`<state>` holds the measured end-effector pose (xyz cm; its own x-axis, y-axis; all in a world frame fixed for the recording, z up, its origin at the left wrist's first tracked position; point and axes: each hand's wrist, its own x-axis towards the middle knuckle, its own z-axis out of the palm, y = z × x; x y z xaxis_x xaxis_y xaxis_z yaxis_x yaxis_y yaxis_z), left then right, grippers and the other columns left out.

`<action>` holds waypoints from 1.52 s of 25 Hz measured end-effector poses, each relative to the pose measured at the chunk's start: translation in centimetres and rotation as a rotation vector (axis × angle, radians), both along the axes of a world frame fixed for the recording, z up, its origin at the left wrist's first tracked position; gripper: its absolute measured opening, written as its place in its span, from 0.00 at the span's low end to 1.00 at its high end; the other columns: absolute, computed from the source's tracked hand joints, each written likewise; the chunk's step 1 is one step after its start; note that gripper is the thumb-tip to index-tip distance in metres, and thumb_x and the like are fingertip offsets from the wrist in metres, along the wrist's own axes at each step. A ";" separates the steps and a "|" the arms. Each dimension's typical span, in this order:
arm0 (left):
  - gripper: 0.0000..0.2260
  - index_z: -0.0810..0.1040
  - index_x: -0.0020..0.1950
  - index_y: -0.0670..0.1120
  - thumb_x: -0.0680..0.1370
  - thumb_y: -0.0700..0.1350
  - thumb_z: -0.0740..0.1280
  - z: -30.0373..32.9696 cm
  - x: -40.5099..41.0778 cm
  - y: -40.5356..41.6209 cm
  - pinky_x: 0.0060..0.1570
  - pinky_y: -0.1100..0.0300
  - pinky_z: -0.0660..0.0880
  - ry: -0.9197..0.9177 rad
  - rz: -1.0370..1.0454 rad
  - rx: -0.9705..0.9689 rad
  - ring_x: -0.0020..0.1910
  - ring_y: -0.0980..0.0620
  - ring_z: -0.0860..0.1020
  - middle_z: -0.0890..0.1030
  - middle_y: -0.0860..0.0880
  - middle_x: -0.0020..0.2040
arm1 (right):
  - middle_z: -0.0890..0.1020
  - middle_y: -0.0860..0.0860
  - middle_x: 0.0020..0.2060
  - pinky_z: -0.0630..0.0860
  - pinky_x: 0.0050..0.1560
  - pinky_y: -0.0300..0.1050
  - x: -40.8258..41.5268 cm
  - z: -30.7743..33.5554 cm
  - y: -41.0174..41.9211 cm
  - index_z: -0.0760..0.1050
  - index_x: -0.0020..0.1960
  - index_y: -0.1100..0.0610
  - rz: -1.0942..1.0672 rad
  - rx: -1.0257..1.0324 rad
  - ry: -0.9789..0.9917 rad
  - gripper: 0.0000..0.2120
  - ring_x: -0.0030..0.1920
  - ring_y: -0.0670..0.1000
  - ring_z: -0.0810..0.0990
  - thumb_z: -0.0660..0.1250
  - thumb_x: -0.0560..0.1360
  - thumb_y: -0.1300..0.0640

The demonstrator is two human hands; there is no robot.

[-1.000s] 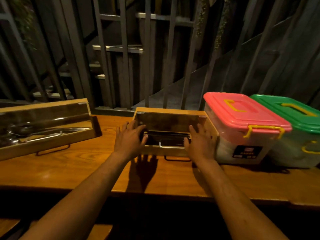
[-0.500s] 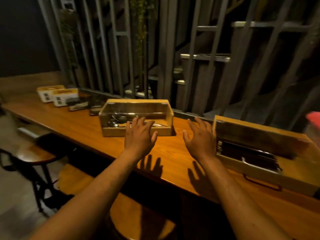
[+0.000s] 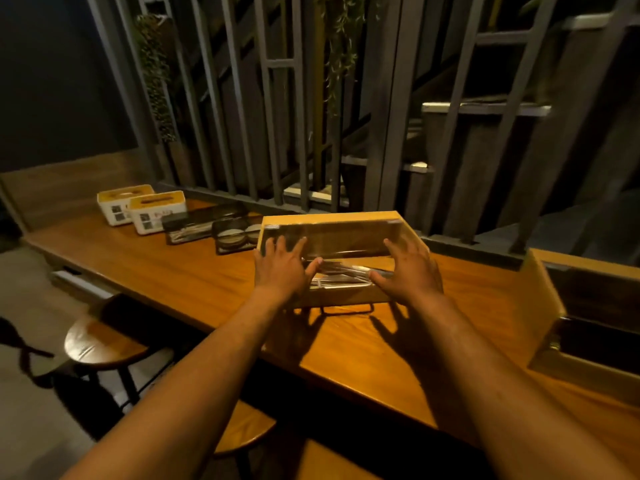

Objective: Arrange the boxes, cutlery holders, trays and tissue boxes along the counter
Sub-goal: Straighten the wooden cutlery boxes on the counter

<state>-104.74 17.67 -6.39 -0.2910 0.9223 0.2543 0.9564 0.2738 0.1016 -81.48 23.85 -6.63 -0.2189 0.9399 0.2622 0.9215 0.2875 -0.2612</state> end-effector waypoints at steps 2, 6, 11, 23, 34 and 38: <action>0.31 0.56 0.78 0.59 0.78 0.70 0.46 -0.9 -0.9 1.1 0.71 0.33 0.54 -0.047 0.034 -0.026 0.77 0.38 0.54 0.58 0.42 0.78 | 0.55 0.52 0.79 0.53 0.76 0.62 -0.4 -0.4 2.0 0.56 0.78 0.42 -0.015 -0.039 -0.089 0.44 0.79 0.57 0.50 0.66 0.68 0.28; 0.33 0.56 0.77 0.61 0.75 0.73 0.49 -2.1 -1.4 2.0 0.67 0.31 0.56 -0.093 0.060 0.028 0.77 0.34 0.49 0.55 0.43 0.79 | 0.51 0.50 0.80 0.49 0.73 0.68 -0.2 -1.0 4.4 0.50 0.78 0.39 -0.025 -0.071 -0.155 0.47 0.79 0.59 0.47 0.65 0.66 0.25; 0.33 0.58 0.77 0.61 0.75 0.73 0.50 -2.8 -1.6 1.9 0.66 0.36 0.62 -0.094 0.030 0.092 0.77 0.34 0.49 0.56 0.42 0.78 | 0.57 0.50 0.79 0.60 0.74 0.61 0.5 -2.3 3.0 0.54 0.78 0.44 -0.008 0.042 -0.037 0.44 0.78 0.56 0.49 0.68 0.69 0.31; 0.34 0.55 0.78 0.60 0.75 0.71 0.55 -3.3 -2.0 0.8 0.63 0.37 0.67 0.000 -0.078 0.087 0.76 0.36 0.51 0.57 0.43 0.78 | 0.63 0.53 0.74 0.66 0.69 0.58 2.3 -0.5 3.3 0.62 0.74 0.42 -0.016 -0.086 0.009 0.42 0.72 0.60 0.60 0.71 0.65 0.31; 0.40 0.58 0.76 0.61 0.69 0.78 0.52 -4.1 -0.8 1.5 0.61 0.37 0.68 0.006 -0.176 0.125 0.76 0.38 0.53 0.59 0.45 0.77 | 0.62 0.48 0.77 0.68 0.68 0.56 3.4 -4.4 -3.3 0.64 0.75 0.43 -0.260 0.145 0.252 0.38 0.73 0.58 0.59 0.71 0.69 0.35; 0.42 0.60 0.76 0.62 0.65 0.79 0.49 -4.0 1.1 2.4 0.62 0.35 0.67 -0.046 -0.299 0.130 0.77 0.39 0.53 0.60 0.47 0.78 | 0.62 0.48 0.77 0.66 0.69 0.62 5.9 -5.4 -5.8 0.61 0.75 0.41 -0.367 0.198 0.146 0.37 0.73 0.59 0.61 0.68 0.71 0.34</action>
<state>-103.60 20.05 -10.35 -0.0264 0.9293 0.3683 0.9862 -0.0361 0.1618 -75.61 18.09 -12.06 0.1732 0.8769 0.4483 0.9294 0.0052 -0.3691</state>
